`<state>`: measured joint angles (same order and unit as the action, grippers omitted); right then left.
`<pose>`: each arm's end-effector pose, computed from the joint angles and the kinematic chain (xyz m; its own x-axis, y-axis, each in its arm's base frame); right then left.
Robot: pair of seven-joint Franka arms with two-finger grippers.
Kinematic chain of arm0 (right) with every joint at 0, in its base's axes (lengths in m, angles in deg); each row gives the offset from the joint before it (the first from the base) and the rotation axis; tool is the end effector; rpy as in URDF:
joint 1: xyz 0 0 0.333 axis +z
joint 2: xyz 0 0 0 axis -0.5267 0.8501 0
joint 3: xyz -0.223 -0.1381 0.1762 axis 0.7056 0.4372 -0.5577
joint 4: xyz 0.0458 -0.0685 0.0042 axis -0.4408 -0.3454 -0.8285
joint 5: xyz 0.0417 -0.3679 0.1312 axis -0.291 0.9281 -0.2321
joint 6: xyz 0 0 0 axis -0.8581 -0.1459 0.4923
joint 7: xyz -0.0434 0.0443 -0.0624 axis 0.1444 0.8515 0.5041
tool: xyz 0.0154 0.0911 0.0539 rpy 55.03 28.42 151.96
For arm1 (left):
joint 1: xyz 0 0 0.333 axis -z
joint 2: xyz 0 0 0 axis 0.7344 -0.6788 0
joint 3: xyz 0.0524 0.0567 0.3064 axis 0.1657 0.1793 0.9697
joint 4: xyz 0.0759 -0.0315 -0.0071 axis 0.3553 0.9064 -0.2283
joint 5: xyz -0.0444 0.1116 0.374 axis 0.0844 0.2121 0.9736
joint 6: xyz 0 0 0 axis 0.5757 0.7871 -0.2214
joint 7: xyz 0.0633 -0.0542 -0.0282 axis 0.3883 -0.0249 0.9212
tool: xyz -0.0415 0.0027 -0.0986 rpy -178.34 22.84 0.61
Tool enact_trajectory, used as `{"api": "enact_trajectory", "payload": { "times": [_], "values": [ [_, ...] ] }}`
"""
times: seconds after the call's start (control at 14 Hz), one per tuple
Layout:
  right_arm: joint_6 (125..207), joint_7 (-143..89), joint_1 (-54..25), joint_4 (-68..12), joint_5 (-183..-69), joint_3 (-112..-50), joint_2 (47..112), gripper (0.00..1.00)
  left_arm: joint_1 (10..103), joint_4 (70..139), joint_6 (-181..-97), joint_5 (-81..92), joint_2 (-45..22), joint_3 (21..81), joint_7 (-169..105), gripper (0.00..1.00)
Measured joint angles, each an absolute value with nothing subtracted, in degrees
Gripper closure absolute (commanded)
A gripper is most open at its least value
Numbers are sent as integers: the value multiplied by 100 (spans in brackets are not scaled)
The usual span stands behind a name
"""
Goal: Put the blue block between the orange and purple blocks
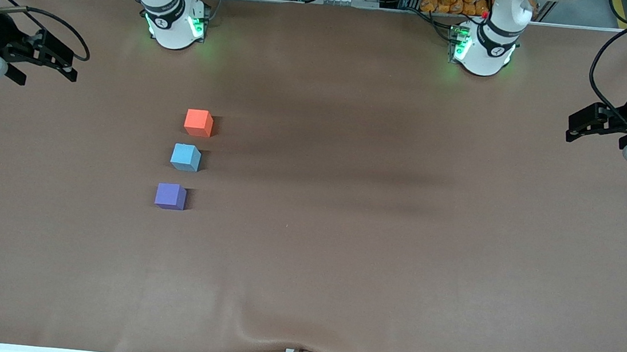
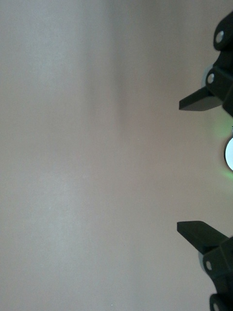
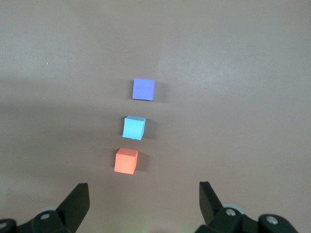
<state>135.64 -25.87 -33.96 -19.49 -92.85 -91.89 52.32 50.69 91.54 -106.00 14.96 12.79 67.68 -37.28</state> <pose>0.5232 0.0395 0.6505 0.9908 0.1328 -0.0245 0.1309 -0.9892 -0.0661 0.5484 -0.0466 0.6305 0.9953 -0.0626 -0.0744 -0.0636 -0.9979 -0.0108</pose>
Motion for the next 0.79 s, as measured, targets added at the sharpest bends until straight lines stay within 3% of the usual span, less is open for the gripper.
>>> {"api": "enact_trajectory", "payload": {
  "times": [0.79],
  "values": [
    [13483, -2586, -3396, -1949, -9285, -9187, 5232, 0, 5085, 9154, -10600, 1496, 1279, 6748, -3728, 0]
  ]
}}
